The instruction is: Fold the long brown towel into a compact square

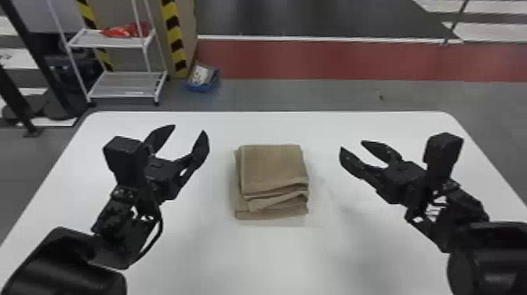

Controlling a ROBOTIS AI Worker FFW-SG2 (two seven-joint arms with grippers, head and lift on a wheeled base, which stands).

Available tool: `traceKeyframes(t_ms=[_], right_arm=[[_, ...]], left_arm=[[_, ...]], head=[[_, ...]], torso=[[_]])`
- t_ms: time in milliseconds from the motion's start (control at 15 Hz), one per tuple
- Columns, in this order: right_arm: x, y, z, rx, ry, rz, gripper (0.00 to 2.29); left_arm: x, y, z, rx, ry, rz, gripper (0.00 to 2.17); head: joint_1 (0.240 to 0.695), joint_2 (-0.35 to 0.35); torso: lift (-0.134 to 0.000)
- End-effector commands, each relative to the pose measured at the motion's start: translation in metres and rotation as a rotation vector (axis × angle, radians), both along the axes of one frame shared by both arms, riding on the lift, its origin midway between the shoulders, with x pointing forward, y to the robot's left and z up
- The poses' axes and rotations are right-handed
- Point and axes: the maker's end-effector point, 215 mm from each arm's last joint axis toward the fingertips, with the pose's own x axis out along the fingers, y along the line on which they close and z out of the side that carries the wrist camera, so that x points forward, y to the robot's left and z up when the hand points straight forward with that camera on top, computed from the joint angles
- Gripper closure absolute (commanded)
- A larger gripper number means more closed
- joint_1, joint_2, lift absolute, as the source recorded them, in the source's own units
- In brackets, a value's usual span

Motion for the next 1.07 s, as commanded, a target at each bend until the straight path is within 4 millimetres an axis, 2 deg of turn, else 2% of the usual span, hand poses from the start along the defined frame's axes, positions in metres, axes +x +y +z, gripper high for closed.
traceKeyframes(t_ms=[0, 133, 400, 600, 867, 1000], right_arm=[[-0.01, -0.003, 0.016, -0.021, -0.042, 0.009, 0.05], [-0.021, -0.007, 0.021, -0.012, -0.063, -0.006, 0.05], [-0.047, -0.003, 0.03, 0.052, -0.087, -0.04, 0.05], [-0.075, -0.011, 0.043, 0.102, -0.113, -0.102, 0.05], [-0.09, -0.024, 0.028, 0.112, -0.066, -0.147, 0.06], [-0.094, -0.028, 0.023, 0.114, -0.06, -0.163, 0.06]], left_arm=[[-0.004, 0.004, 0.011, -0.012, -0.058, 0.046, 0.07], [-0.01, 0.008, 0.005, -0.008, -0.063, 0.092, 0.07], [-0.033, 0.008, -0.006, 0.001, -0.049, 0.124, 0.07], [-0.047, 0.035, -0.003, 0.021, -0.051, 0.172, 0.07], [-0.059, 0.065, 0.006, 0.02, -0.057, 0.216, 0.07], [-0.065, 0.067, 0.004, 0.022, -0.051, 0.216, 0.07]], head=[[0.695, -0.029], [0.695, -0.028], [0.695, -0.03], [0.695, -0.026], [0.695, 0.0], [0.695, 0.007]], torso=[[-0.124], [-0.124], [-0.124], [-0.124], [-0.124], [-0.124]])
